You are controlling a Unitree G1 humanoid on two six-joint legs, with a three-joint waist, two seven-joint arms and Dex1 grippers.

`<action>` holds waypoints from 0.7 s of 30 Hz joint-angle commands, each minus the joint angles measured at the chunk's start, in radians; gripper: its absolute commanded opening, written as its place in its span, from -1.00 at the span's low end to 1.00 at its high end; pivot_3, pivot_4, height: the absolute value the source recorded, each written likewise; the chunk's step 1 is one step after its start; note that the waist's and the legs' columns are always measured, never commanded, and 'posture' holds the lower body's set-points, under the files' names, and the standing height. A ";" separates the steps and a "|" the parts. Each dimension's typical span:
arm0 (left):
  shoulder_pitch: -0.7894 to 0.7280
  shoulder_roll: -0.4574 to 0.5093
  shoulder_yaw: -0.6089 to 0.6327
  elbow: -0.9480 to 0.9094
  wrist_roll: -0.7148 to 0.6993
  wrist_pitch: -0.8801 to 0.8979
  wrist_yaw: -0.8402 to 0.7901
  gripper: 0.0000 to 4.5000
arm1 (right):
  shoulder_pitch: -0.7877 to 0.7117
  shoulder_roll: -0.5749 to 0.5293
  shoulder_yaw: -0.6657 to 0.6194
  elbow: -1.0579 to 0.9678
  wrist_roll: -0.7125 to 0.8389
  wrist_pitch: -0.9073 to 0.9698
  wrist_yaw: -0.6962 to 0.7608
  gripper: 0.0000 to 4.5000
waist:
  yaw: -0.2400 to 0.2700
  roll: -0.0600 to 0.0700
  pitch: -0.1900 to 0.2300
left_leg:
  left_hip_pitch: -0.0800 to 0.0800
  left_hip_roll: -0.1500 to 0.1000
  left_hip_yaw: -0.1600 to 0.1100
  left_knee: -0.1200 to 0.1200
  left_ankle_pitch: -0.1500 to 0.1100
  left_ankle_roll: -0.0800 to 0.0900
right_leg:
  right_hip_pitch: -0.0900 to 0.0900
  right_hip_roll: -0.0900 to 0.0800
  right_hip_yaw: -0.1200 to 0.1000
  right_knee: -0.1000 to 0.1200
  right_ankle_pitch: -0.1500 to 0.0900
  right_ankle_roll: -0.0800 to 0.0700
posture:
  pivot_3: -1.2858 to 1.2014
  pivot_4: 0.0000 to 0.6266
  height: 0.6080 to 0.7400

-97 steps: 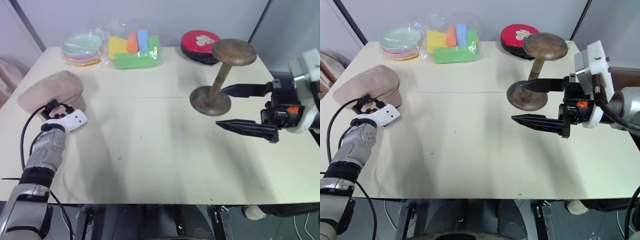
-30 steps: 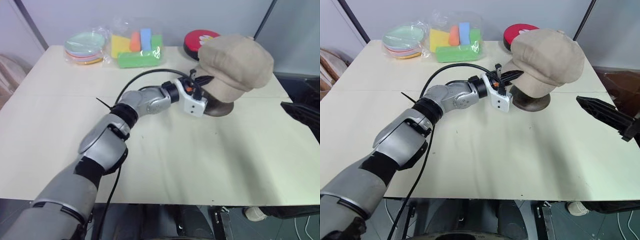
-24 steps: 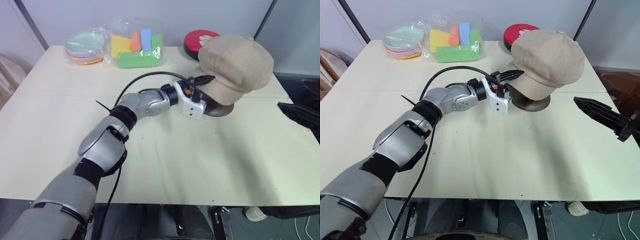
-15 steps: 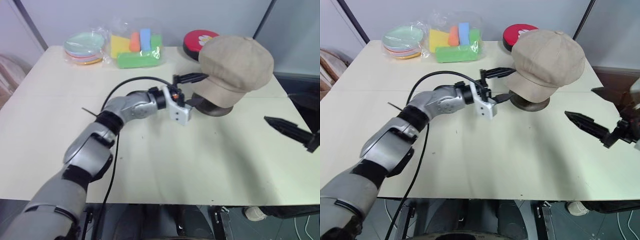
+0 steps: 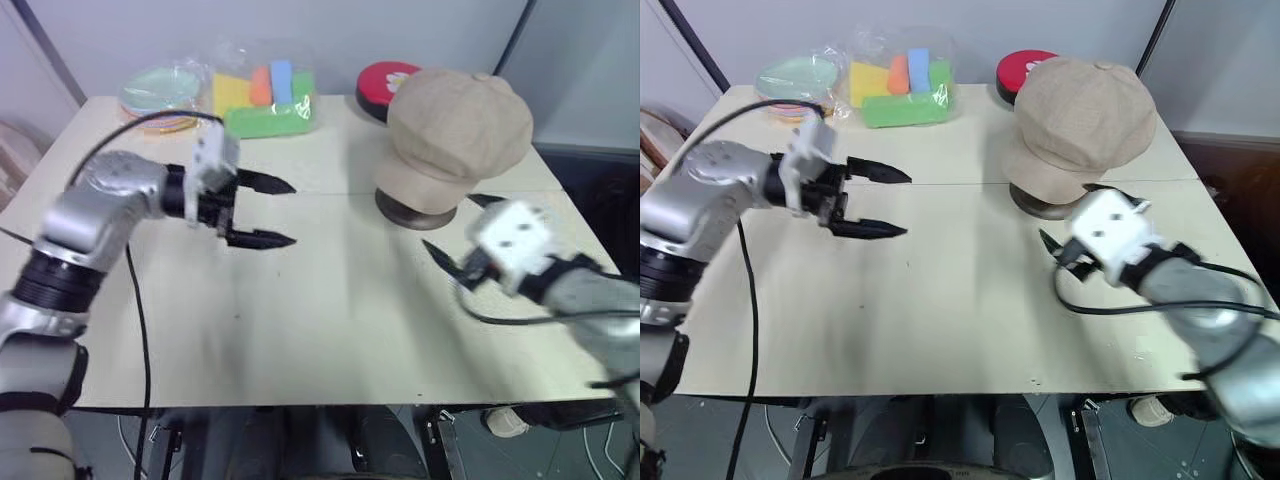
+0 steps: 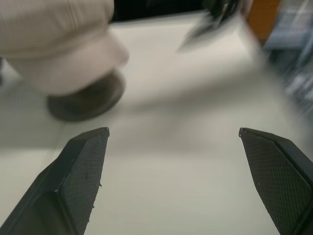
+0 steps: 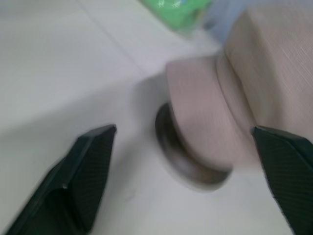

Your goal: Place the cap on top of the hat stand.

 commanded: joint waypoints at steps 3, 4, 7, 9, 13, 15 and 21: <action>-0.065 -0.040 0.102 0.033 -0.015 0.143 -0.004 0.99 | -0.156 0.102 0.283 0.268 -0.451 -0.205 -0.156 1.00 | -0.002 0.001 0.000 | 0.000 -0.001 0.000 0.000 0.000 0.000 | -0.001 0.000 0.001 0.001 0.000 0.000 | 0.03 -0.52 1.00; -0.067 -0.047 0.110 0.031 -0.007 0.150 -0.006 0.99 | -0.179 0.120 0.301 0.313 -0.500 -0.227 -0.171 1.00 | -0.003 0.001 0.000 | 0.000 -0.001 0.000 0.000 0.000 0.000 | -0.001 0.000 0.001 0.001 0.000 0.000 | 0.03 -0.52 1.00; -0.074 -0.064 0.130 0.023 0.010 0.166 -0.008 0.99 | -0.224 0.173 0.327 0.429 -0.604 -0.278 -0.208 1.00 | -0.006 0.000 0.000 | -0.001 0.000 0.000 -0.001 0.000 0.000 | -0.003 0.000 0.001 0.001 0.000 0.000 | 0.03 -0.52 1.00; -0.083 -0.072 0.137 0.028 0.021 0.173 -0.007 0.99 | -0.254 0.219 0.339 0.511 -0.645 -0.308 -0.224 1.00 | -0.011 0.000 0.000 | -0.001 0.000 0.000 -0.001 0.000 0.000 | -0.003 0.000 0.001 0.001 0.000 0.000 | 0.03 -0.52 1.00; -0.093 -0.087 0.148 0.034 0.051 0.175 -0.015 0.99 | -0.290 0.275 0.343 0.628 -0.722 -0.378 -0.253 1.00 | -0.015 0.000 0.000 | -0.001 0.000 0.000 -0.001 0.000 0.000 | -0.003 0.000 0.001 0.002 0.000 0.000 | 0.03 -0.52 1.00; -0.103 -0.094 0.154 0.040 0.058 0.182 -0.013 0.99 | -0.292 0.288 0.346 0.663 -0.752 -0.417 -0.259 1.00 | -0.015 0.000 0.000 | -0.001 0.000 0.000 -0.001 0.000 0.000 | -0.003 0.000 0.001 0.002 0.000 0.000 | 0.03 -0.52 1.00; -0.118 -0.111 0.165 0.052 0.083 0.182 -0.018 1.00 | -0.291 0.332 0.290 0.717 -0.766 -0.451 -0.261 0.76 | -0.017 0.000 0.000 | -0.001 0.000 0.000 -0.002 0.000 0.000 | -0.004 0.000 0.001 0.002 0.000 0.000 | 0.03 -0.52 1.00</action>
